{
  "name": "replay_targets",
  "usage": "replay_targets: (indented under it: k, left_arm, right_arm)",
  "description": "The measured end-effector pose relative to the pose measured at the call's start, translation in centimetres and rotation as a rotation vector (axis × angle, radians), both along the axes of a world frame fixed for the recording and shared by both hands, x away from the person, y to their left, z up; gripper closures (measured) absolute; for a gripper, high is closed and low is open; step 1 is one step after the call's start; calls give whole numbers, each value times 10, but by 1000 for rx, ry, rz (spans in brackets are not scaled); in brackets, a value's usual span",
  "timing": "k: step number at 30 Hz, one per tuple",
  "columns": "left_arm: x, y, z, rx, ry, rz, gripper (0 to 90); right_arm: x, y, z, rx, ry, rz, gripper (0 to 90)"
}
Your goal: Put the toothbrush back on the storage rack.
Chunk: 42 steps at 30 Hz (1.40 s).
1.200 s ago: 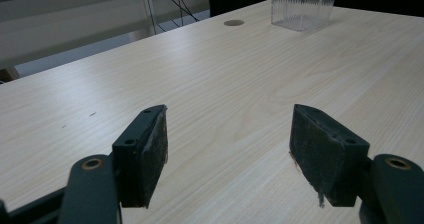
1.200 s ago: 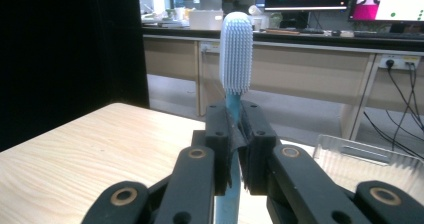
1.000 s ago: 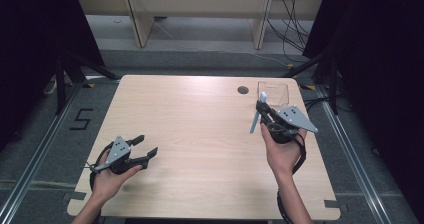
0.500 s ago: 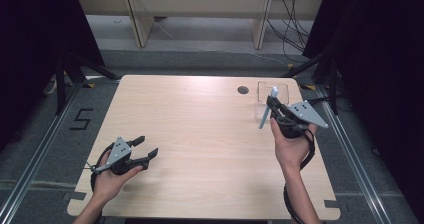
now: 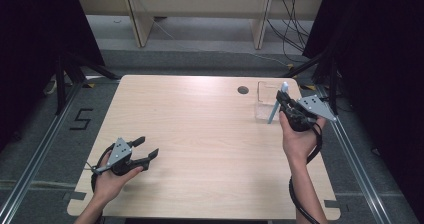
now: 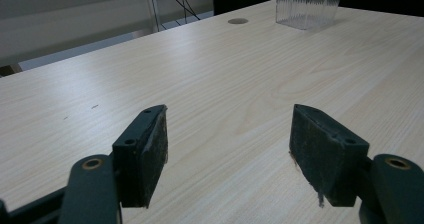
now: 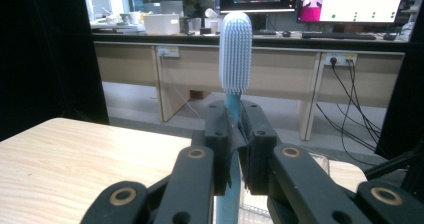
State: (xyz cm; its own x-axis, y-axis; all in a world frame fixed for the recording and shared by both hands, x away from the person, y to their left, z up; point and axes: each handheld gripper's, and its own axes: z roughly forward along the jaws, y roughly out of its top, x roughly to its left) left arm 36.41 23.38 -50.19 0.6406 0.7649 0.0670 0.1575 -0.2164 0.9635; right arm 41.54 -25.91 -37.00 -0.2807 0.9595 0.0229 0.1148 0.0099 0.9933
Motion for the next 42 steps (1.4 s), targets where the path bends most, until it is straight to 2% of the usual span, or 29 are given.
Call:
replay_targets:
  k: [7, 8, 18, 27, 33, 37, 40, 42]
  left_arm:
    - [0, 0, 0, 7, -5, -1, 312]
    - [-1, 1, 0, 16, 7, 7, 312]
    - [-1, 0, 0, 18, 5, 4, 313]
    - [0, 0, 1, 17, 4, 0, 312]
    - [0, 0, 0, 12, 6, 4, 313]
    - [0, 1, 0, 7, 9, 2, 313]
    - [0, 0, 0, -12, 7, 0, 313]
    - [-1, 1, 1, 3, 6, 3, 313]
  right_arm:
    - [5, -4, 3, 10, -1, -19, 840]
    - [6, -6, 5, 2, -9, -21, 840]
    - [14, -10, 8, -8, -25, -32, 839]
    - [17, -10, 13, 3, -53, -48, 839]
    - [23, -12, 15, -12, -76, -58, 839]
    - [25, -12, 17, -7, -72, -64, 839]
    - [27, -12, 18, -9, -73, -68, 839]
    - [27, -12, 18, -13, -83, -70, 839]
